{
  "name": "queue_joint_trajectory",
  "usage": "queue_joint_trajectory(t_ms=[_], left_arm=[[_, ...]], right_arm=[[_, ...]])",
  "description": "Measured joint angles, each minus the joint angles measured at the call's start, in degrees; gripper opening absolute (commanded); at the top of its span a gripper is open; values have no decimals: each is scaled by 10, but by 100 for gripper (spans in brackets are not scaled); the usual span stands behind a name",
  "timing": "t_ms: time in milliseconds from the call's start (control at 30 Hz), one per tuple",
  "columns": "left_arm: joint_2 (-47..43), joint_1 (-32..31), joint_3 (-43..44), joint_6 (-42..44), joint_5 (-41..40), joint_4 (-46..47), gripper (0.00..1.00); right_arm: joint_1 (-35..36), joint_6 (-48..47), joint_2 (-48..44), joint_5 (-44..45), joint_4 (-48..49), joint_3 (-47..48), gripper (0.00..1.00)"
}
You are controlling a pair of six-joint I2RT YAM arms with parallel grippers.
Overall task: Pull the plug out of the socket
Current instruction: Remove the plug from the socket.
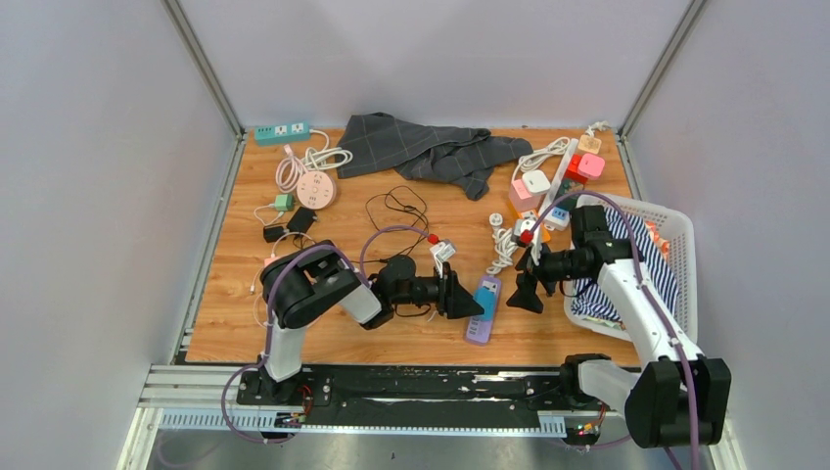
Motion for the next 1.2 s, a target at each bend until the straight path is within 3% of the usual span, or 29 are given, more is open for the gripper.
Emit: queue_joint_trajectory(t_ms=[400, 700, 1200], left_arm=[[-15, 0, 13, 42, -31, -75, 50], [-27, 0, 13, 53, -37, -84, 50], [-30, -4, -4, 32, -21, -9, 53]], right_arm=[[0, 8, -40, 43, -1, 14, 100], [-3, 109, -17, 37, 32, 42, 99], [4, 245, 56, -24, 53, 56, 88]])
